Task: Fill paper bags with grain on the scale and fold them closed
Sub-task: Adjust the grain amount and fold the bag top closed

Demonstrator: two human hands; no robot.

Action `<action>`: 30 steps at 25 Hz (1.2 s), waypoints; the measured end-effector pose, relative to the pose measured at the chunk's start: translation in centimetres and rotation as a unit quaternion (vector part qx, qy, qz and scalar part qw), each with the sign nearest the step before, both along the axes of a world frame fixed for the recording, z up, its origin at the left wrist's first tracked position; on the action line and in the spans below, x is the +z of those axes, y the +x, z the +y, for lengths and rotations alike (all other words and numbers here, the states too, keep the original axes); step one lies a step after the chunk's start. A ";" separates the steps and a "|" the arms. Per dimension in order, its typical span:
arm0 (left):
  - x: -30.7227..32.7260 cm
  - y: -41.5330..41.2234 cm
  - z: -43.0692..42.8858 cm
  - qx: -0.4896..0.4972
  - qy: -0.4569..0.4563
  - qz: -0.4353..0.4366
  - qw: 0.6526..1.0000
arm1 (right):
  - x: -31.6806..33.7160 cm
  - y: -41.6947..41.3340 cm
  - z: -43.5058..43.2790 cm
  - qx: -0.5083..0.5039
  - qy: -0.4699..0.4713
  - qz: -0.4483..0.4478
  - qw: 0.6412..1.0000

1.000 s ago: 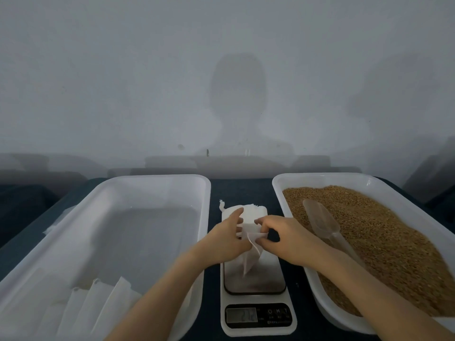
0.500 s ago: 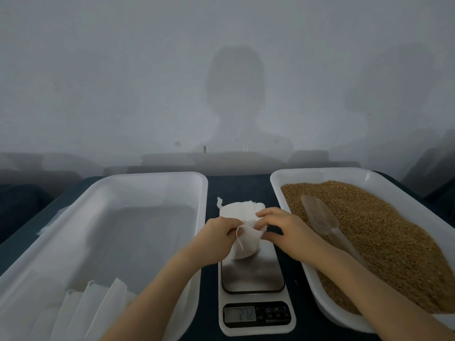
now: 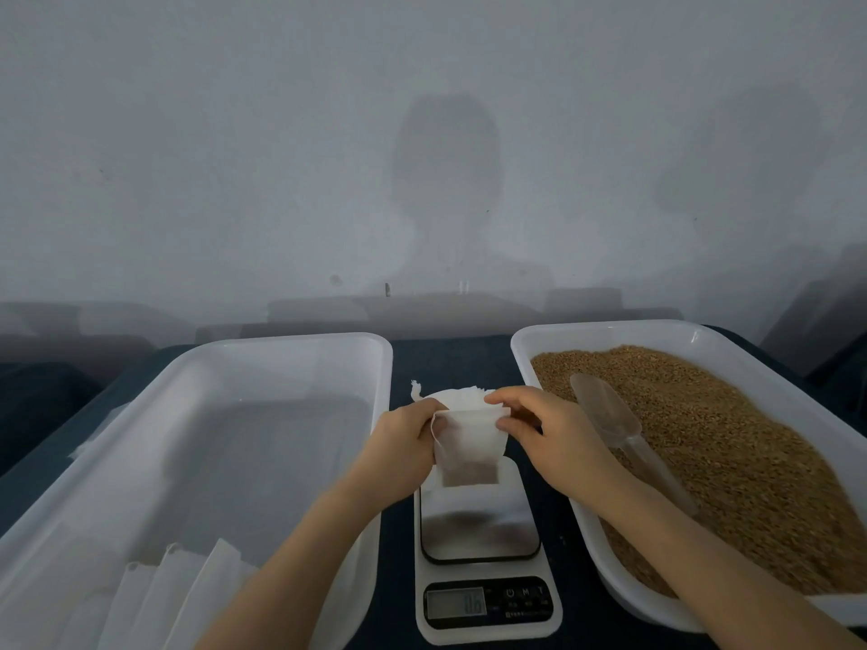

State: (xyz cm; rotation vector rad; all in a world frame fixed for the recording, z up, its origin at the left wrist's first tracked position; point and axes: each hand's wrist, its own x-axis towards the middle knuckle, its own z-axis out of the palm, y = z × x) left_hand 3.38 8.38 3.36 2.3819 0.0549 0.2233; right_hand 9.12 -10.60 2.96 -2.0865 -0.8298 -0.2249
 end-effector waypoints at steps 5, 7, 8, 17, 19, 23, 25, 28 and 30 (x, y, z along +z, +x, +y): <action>-0.5 -0.1 0.3 -0.032 0.047 0.033 0.998 | -0.4 0.2 -0.4 0.033 -0.083 0.039 0.995; -0.6 -0.1 0.2 -0.053 0.075 0.042 0.995 | -0.5 0.2 -0.5 0.041 -0.087 0.038 0.995; -0.6 -0.1 0.2 -0.062 0.079 0.045 0.994 | -0.6 0.1 -0.5 0.043 -0.080 0.036 0.995; -0.8 0.0 0.3 -0.072 0.067 0.061 0.993 | -0.8 0.0 -0.6 0.040 -0.086 0.027 0.995; -0.8 0.0 0.3 -0.074 0.068 0.055 0.993 | -0.9 -0.1 -0.7 0.038 -0.083 0.025 0.995; -0.8 -0.1 0.2 -0.072 0.062 0.054 0.994 | -0.8 -0.2 -0.7 0.040 -0.080 0.026 0.996; -0.8 -0.1 0.3 -0.072 0.061 0.052 0.994 | -0.8 -0.2 -0.7 0.040 -0.081 0.025 0.996; -0.8 -0.1 0.3 -0.070 0.059 0.046 0.995 | -0.8 -0.1 -0.7 0.040 -0.076 0.023 0.996; -0.9 0.0 0.3 -0.071 0.061 0.042 0.995 | -0.8 -0.2 -0.7 0.041 -0.076 0.021 0.996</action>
